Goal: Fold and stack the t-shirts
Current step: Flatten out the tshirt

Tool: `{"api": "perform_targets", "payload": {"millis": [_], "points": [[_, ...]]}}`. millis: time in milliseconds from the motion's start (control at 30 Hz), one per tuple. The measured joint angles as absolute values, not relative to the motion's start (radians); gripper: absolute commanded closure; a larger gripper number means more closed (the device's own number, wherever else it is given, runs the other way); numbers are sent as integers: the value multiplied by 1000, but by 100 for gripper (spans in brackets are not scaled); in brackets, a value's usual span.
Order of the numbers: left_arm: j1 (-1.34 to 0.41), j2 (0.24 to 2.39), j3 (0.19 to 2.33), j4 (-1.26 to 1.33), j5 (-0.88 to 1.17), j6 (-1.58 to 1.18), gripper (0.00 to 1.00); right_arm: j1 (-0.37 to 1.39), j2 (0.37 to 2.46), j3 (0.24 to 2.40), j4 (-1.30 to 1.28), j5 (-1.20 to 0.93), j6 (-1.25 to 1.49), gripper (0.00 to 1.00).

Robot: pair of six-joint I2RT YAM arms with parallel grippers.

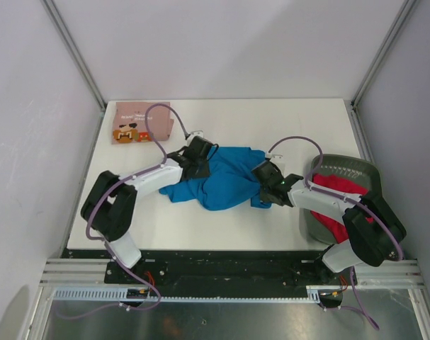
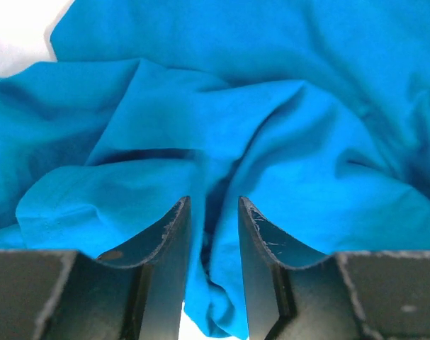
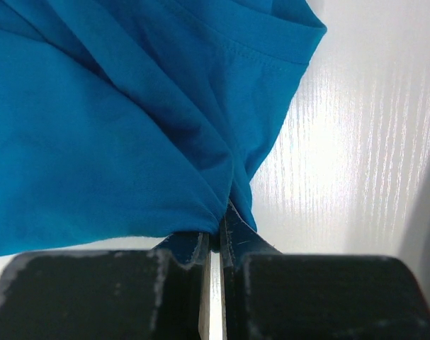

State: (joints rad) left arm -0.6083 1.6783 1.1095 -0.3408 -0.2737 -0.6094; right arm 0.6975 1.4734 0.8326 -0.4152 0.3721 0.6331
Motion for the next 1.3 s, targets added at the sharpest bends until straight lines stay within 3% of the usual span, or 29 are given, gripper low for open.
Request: {"api": "perform_targets", "payload": {"millis": [533, 667, 800, 967, 1133, 1300], "points": [[-611, 1802, 1155, -367, -343, -591, 66, 681, 1457, 787, -383, 343, 633, 100], [-614, 1805, 1155, -367, -343, -591, 74, 678, 1456, 785, -381, 334, 633, 100], [-615, 1808, 1155, -369, -347, -592, 95, 677, 1456, 785, -378, 329, 633, 100], [-614, 1799, 1148, -372, -369, -595, 100, 675, 1456, 785, -376, 324, 633, 100], [-593, 1628, 1019, -388, -398, -640, 100, 672, 1456, 783, -374, 322, 633, 100], [-556, 1266, 776, -391, -418, -780, 100, 672, 1456, 782, -371, 312, 632, 100]]}}
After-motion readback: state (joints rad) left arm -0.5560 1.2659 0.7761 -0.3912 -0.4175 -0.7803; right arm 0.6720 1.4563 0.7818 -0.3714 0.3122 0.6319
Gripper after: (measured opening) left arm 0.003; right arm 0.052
